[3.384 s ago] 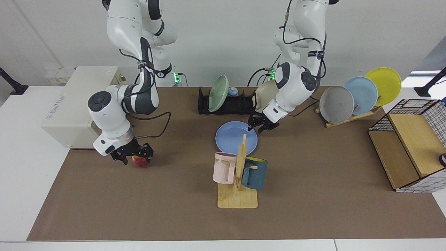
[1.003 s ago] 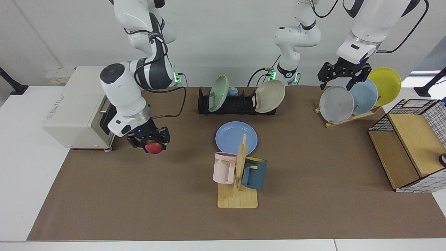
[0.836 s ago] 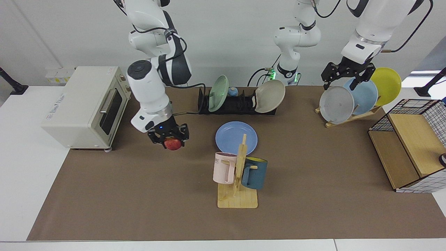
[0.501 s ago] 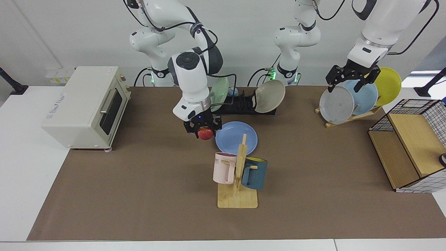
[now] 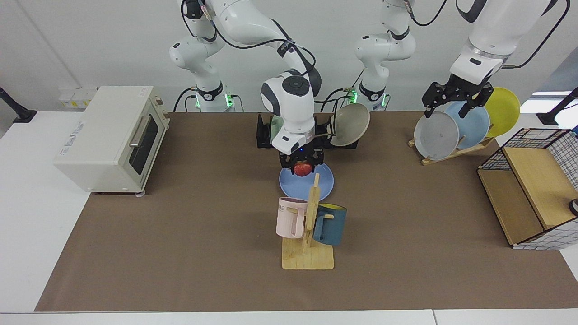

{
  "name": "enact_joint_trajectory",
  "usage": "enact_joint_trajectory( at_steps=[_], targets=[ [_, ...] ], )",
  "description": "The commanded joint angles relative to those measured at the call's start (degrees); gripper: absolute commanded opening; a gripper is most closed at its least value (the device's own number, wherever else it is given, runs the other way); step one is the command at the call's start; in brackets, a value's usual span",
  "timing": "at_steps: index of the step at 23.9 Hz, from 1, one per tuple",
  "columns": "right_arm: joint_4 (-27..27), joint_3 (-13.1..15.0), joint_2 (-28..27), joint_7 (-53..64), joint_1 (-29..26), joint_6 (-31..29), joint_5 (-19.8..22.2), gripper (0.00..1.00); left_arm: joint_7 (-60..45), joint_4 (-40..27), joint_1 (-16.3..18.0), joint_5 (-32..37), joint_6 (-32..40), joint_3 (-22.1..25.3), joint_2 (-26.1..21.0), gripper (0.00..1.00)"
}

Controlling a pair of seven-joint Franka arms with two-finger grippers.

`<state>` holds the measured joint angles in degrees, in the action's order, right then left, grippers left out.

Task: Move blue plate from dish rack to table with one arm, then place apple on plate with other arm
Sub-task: 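Carry the apple with the right gripper over the blue plate and lower it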

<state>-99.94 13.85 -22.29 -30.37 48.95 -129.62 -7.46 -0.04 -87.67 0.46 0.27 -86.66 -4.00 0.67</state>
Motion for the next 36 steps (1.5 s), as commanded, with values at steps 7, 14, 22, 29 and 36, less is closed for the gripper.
enact_joint_trajectory(
  at_steps=[7, 14, 22, 29, 36],
  targets=[
    [1.0, 0.2, -3.7, -2.1, 1.3, -4.0, -0.5, 0.0, -0.3, 1.4, -0.2, 0.1, 3.3, -0.3, -0.2, 1.0],
    [-0.2, 0.2, -4.9, -2.3, 1.6, -5.8, -1.2, 0.0, -0.4, 1.4, -0.3, 0.1, 7.9, -0.3, -0.1, 1.0],
    [-0.8, 0.2, -5.5, -2.3, 1.6, -5.9, -2.2, 0.26, 0.1, 1.4, 0.0, 0.0, 6.6, -0.3, -0.1, 1.0],
    [-1.8, 0.2, -5.5, -2.3, 1.5, -7.4, -3.0, 0.68, 0.3, 1.1, 0.4, -0.5, 2.7, -0.7, 0.0, 1.0],
    [-1.8, 0.2, -5.6, -2.1, 1.5, -7.5, -3.1, 1.0, 0.3, 1.4, 0.3, 0.1, 3.2, -0.7, 0.0, 1.0]
  ],
)
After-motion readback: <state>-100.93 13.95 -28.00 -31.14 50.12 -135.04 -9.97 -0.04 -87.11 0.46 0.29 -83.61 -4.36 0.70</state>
